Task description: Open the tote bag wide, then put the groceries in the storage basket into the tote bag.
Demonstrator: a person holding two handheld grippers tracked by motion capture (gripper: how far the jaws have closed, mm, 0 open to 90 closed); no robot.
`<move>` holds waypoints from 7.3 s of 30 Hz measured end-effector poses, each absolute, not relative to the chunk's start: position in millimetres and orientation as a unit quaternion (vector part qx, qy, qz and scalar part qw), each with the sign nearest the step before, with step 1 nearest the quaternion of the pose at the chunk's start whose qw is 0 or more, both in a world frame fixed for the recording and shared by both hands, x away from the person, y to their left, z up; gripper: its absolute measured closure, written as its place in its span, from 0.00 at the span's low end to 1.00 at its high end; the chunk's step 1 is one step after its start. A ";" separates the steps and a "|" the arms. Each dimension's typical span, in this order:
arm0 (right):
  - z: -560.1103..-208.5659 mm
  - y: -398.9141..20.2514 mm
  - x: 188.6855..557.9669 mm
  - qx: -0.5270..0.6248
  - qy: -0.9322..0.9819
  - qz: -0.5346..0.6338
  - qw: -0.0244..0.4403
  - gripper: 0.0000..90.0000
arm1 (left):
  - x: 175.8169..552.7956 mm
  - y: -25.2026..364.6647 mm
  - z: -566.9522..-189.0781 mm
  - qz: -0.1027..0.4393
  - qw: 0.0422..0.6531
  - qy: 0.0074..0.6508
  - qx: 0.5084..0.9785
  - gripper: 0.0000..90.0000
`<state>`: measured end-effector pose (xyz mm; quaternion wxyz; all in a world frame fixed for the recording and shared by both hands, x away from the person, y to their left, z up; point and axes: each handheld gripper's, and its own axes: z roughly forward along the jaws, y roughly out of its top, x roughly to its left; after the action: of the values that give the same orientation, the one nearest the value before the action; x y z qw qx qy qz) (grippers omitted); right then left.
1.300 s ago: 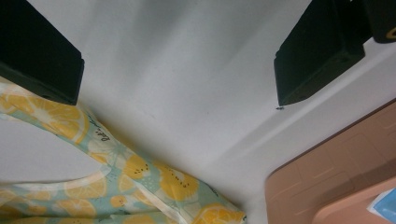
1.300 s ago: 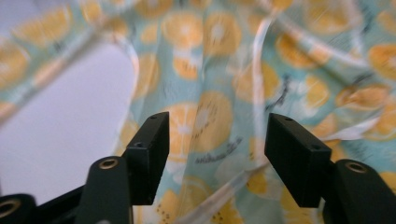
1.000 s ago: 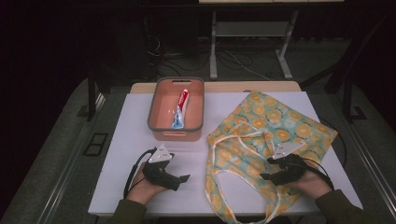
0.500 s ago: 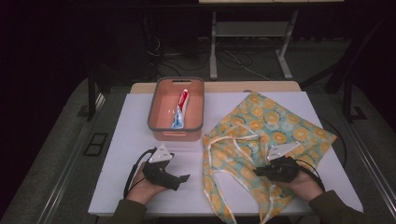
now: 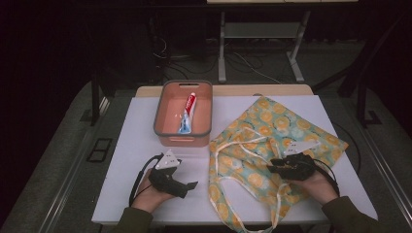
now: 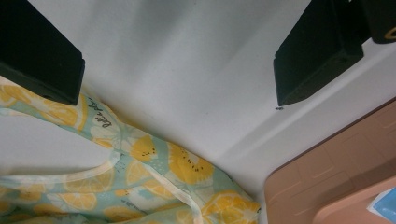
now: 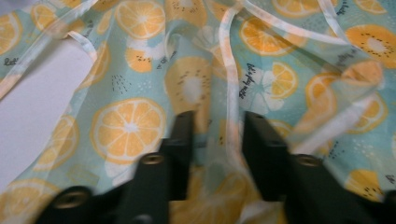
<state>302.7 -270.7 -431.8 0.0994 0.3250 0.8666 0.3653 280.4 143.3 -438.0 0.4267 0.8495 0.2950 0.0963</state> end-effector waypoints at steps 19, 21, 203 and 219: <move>-451.0 -238.1 325.9 0.326 0.875 0.339 0.113 0.41 | 280.8 142.4 -438.9 0.093 0.425 0.294 0.851 0.01; -450.5 -242.9 327.9 0.334 0.870 0.344 0.115 0.55 | 280.4 141.8 -438.7 0.094 0.425 0.293 0.851 0.01; -395.5 -289.2 342.5 0.367 0.797 0.460 0.138 0.96 | 329.8 -33.0 -421.2 0.049 0.349 0.208 0.913 0.58; -396.2 -287.9 340.7 0.365 0.799 0.458 0.138 0.96 | 299.3 38.9 -415.8 0.080 0.370 0.235 0.895 0.31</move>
<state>340.7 -287.9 -396.2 0.1376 0.3651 0.7987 0.4581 299.3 38.9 -415.8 0.3702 0.8951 0.2350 0.0802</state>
